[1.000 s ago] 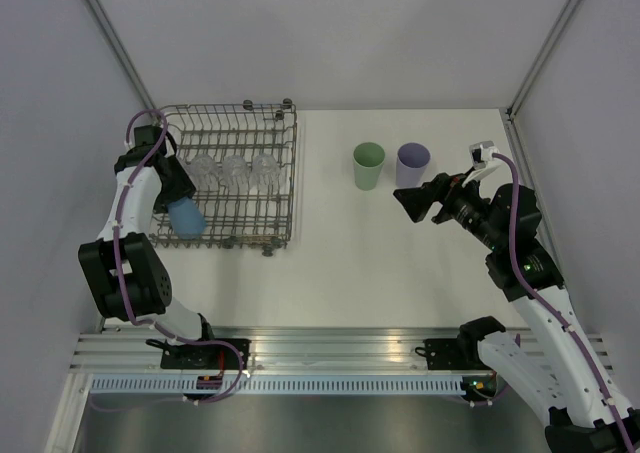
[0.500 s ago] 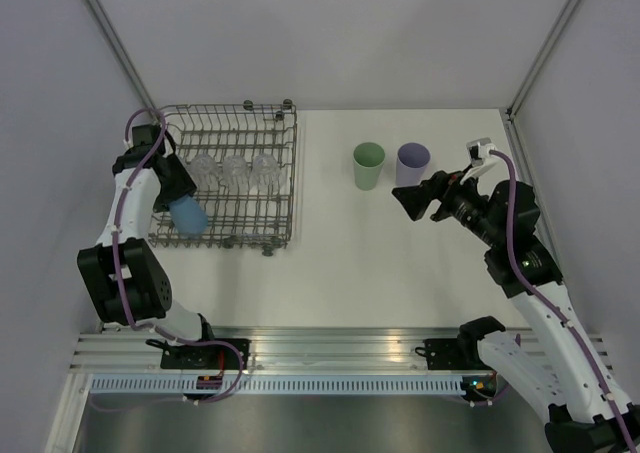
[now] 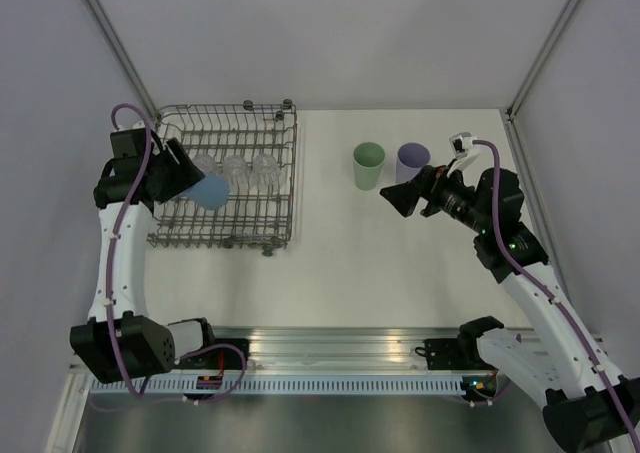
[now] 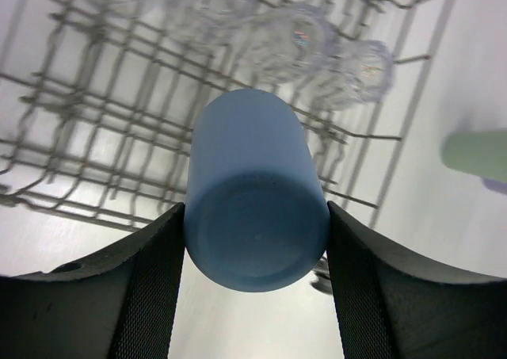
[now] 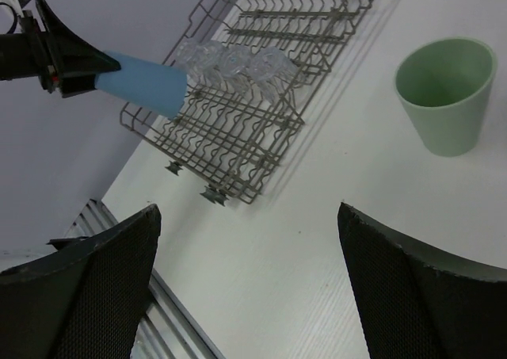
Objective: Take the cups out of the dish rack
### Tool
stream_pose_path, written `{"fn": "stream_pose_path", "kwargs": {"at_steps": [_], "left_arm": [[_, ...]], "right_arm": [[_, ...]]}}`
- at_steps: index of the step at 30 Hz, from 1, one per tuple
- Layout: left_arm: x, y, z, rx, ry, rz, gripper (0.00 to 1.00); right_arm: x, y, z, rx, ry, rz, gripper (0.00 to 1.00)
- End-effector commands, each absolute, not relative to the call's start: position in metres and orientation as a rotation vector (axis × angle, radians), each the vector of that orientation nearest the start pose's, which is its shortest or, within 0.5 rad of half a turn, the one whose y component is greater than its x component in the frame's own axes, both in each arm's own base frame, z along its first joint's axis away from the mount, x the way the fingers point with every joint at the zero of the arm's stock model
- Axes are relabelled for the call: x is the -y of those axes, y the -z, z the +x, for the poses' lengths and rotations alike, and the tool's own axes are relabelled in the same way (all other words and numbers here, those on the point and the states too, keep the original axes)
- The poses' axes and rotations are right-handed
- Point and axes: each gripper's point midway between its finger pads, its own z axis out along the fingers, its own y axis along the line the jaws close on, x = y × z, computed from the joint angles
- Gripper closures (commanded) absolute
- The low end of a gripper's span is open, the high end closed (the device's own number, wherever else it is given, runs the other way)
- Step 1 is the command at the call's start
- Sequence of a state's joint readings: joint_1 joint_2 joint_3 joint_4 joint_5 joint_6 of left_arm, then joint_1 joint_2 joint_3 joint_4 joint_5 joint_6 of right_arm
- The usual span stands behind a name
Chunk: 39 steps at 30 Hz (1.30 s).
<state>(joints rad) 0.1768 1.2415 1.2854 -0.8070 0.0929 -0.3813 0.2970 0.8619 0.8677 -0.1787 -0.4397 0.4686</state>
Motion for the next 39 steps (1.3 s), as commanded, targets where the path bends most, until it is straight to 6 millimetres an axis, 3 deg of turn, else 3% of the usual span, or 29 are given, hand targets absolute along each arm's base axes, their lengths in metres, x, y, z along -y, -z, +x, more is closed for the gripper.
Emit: {"fn": "stream_pose_path", "kwargs": {"at_steps": [1, 2, 7, 10, 11, 14, 16, 19, 28, 39], "left_arm": [[0.025, -0.283, 0.331, -2.142, 0.521, -0.388, 0.98], [0.033, -0.292, 0.329, -2.125, 0.575, -0.358, 0.98], [0.097, -0.340, 0.307, -2.015, 0.969, -0.149, 0.98], [0.125, -0.360, 0.294, -1.953, 1.119, -0.067, 0.98], [0.131, -0.368, 0.293, -1.924, 1.160, -0.065, 0.98], [0.148, -0.377, 0.285, -1.879, 1.264, -0.030, 0.98], [0.170, -0.383, 0.271, -1.862, 1.362, 0.042, 0.98], [0.190, -0.391, 0.258, -1.815, 1.480, 0.098, 0.98], [0.228, -0.394, 0.239, -1.788, 1.670, 0.137, 0.98], [0.240, -0.374, 0.240, -1.857, 1.711, 0.121, 0.98]], "right_arm": [[-0.201, -0.318, 0.260, -1.729, -1.123, -0.242, 0.04], [-0.206, -0.329, 0.260, -1.680, -1.173, -0.235, 0.04], [-0.236, -0.319, 0.254, -1.653, -1.315, -0.255, 0.05], [-0.257, -0.313, 0.248, -1.634, -1.430, -0.244, 0.07], [-0.261, -0.321, 0.247, -1.583, -1.465, -0.250, 0.07], [-0.268, -0.323, 0.241, -1.534, -1.536, -0.237, 0.08], [-0.270, -0.321, 0.237, -1.523, -1.570, -0.231, 0.08], [-0.270, -0.337, 0.226, -1.425, -1.630, -0.270, 0.08], [-0.266, -0.366, 0.206, -1.274, -1.682, -0.351, 0.14], [-0.262, -0.385, 0.181, -1.153, -1.749, -0.448, 0.60]]}}
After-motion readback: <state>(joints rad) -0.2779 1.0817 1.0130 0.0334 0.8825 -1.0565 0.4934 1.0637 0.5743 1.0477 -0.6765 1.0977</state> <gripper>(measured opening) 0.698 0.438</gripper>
